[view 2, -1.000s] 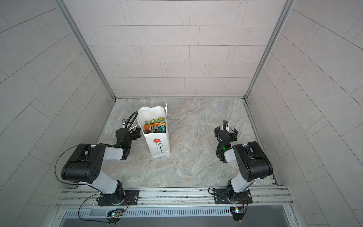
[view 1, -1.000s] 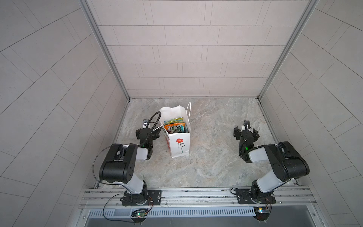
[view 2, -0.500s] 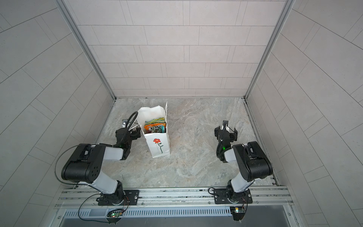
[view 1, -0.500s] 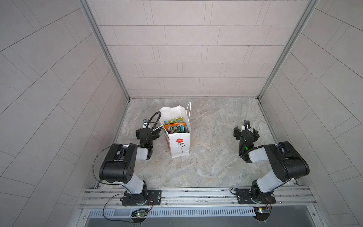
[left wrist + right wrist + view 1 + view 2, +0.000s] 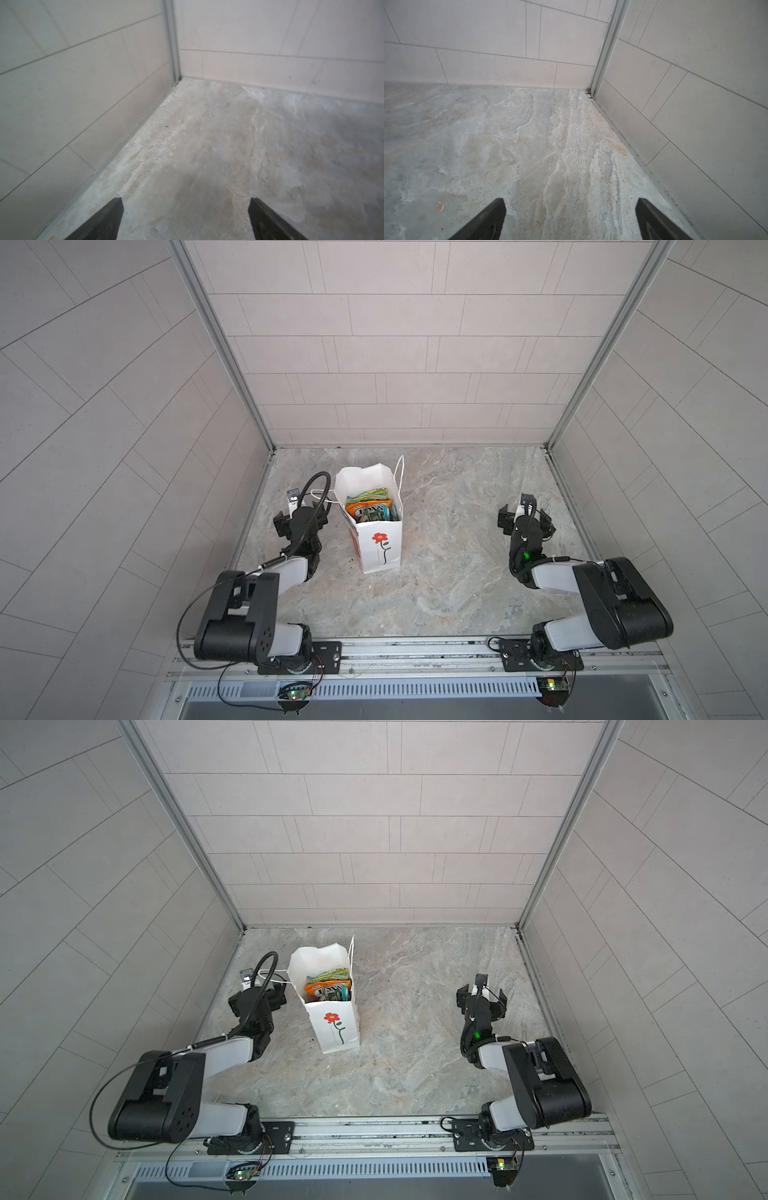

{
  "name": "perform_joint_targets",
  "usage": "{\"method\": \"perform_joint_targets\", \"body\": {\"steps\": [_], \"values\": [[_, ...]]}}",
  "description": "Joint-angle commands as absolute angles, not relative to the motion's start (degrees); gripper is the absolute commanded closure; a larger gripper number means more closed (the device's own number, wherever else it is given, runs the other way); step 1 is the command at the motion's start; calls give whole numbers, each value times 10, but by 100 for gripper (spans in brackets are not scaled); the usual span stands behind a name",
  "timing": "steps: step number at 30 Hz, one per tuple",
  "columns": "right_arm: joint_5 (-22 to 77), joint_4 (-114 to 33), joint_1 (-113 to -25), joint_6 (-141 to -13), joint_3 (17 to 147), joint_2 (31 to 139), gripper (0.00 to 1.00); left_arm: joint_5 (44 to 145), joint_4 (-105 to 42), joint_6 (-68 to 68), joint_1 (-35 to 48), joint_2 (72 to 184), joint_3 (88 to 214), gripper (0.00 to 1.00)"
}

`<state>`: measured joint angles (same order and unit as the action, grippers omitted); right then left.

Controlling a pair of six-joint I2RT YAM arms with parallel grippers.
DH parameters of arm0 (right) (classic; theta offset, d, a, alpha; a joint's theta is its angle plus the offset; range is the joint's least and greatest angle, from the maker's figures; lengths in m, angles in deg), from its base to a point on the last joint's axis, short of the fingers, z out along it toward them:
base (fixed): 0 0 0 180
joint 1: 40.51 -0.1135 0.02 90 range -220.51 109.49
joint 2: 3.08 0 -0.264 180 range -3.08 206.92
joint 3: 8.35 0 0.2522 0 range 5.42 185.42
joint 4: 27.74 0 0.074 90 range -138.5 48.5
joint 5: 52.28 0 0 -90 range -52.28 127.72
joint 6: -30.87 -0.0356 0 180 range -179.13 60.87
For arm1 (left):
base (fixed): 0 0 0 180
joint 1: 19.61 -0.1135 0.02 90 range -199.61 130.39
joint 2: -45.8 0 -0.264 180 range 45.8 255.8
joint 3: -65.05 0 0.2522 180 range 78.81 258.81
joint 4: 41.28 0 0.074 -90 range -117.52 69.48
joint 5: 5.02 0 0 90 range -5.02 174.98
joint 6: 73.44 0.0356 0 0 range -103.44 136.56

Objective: Take the snacks out of the paper bag
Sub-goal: 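Raise both arms and move the left gripper toward the bag's rim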

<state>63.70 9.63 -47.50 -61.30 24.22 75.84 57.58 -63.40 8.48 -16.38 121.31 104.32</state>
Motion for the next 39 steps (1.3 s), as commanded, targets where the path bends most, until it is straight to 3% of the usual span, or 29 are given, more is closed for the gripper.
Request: {"method": "perform_joint_targets", "body": {"steps": [1,7,14,17,24,27,34,39], "values": [[654,-25,-477,-646,265,703,1,475,-470,-8,-165,1140,1102,0],[639,-242,-477,-715,319,596,1,428,-204,-83,-166,1049,1240,0],[609,-403,-477,-749,369,502,1,367,-57,-43,-166,1013,1355,0],[573,-464,-477,-754,398,472,1,444,-9,-29,-166,1000,1404,0],[460,-548,-477,-762,457,454,1,791,96,-111,-167,976,1482,0],[434,-567,-476,-767,472,461,1,887,137,-153,-167,974,1498,0],[388,-577,-477,-774,489,483,1,965,160,-200,-167,966,1491,4],[362,-568,-476,-781,491,487,1,1012,96,-247,-166,972,1459,18]]}}
